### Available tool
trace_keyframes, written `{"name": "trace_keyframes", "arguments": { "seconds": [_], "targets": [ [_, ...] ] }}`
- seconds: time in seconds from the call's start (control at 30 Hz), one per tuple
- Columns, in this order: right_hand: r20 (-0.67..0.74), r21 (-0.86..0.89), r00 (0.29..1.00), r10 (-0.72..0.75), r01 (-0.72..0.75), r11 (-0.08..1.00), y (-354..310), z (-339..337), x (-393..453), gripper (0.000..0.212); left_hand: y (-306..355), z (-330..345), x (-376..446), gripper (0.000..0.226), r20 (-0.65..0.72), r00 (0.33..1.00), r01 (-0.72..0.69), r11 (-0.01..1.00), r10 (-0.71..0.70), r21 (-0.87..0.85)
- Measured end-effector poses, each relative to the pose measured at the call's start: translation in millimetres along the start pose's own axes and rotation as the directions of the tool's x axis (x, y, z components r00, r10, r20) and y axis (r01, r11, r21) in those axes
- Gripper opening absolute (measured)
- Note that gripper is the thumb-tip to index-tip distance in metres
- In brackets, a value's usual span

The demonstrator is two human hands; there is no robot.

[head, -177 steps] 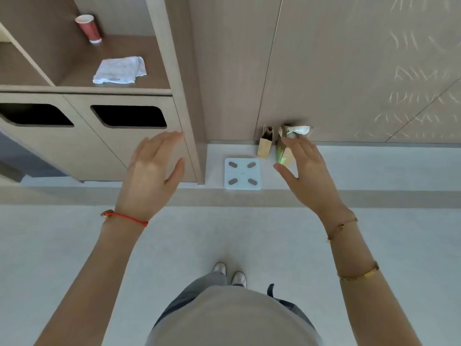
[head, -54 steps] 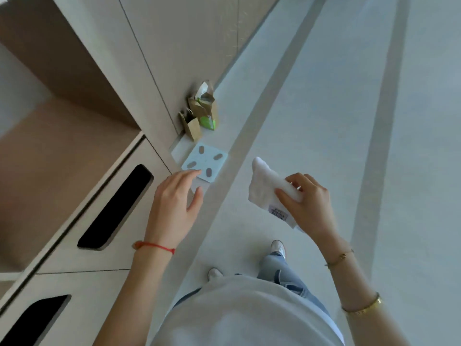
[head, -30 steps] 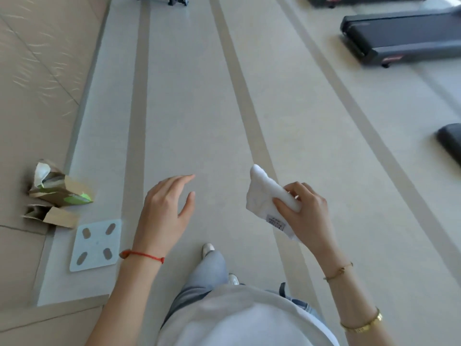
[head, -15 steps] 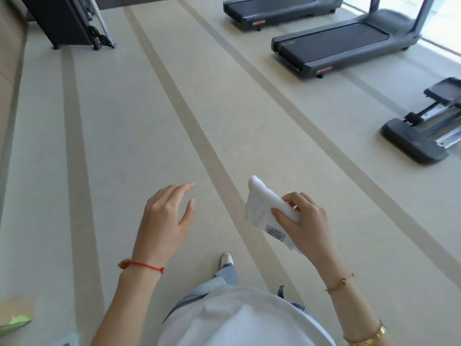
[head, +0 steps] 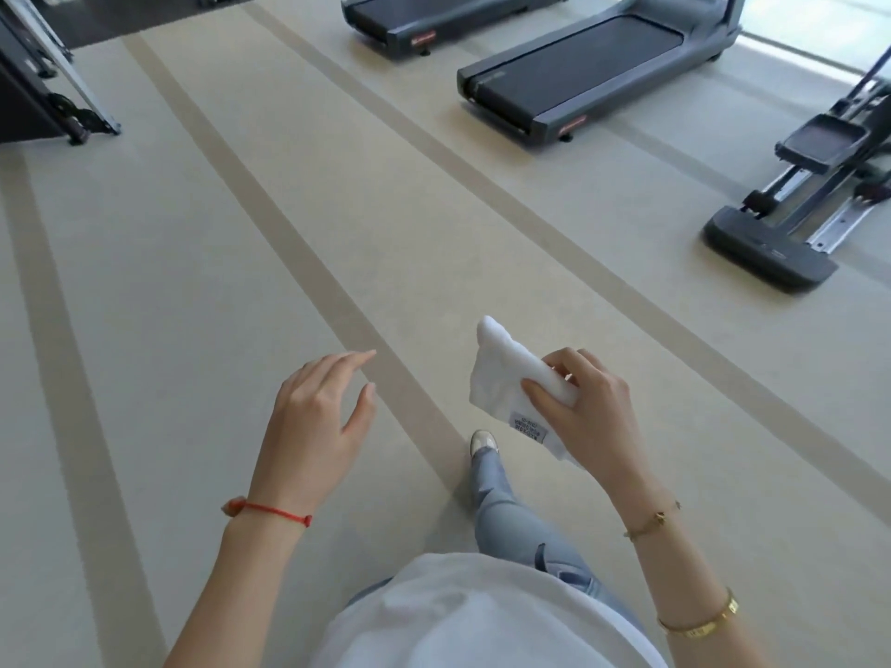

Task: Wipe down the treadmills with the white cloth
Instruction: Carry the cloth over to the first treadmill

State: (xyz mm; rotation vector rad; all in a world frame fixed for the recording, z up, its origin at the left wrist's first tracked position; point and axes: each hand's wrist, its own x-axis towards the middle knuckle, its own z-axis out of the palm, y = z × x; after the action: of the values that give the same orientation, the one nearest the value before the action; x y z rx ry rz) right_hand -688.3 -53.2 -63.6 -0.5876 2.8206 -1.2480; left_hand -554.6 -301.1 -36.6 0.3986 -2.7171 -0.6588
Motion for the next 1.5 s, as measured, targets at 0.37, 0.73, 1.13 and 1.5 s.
{"name": "trace_keyframes", "arguments": {
  "seconds": [0.37,0.73,1.13,1.5],
  "targets": [
    [0.032,-0.025,0.999,-0.017,0.018,1.0,21.9,28.8,225.7,0.012,-28.4,52.7,220.2,0.03,0.0,1.0,0.022,1.0,-0.022,-0.021],
    [0.057,0.002,0.998,-0.041,0.041,0.999,32.8,43.2,453.6,0.012,-49.4,86.0,439.4,0.03,-0.034,0.999,0.04,0.999,-0.04,-0.014],
    [-0.024,-0.015,0.997,0.067,-0.068,0.998,80.1,75.5,656.9,0.012,-75.4,153.2,683.7,0.03,0.038,0.996,-0.084,0.996,0.085,-0.038],
    [-0.207,-0.025,0.961,0.184,-0.193,0.981,110.8,66.4,873.8,0.013,-65.5,209.7,955.4,0.031,0.139,0.948,-0.28,0.957,0.288,-0.068]
  ]
}}
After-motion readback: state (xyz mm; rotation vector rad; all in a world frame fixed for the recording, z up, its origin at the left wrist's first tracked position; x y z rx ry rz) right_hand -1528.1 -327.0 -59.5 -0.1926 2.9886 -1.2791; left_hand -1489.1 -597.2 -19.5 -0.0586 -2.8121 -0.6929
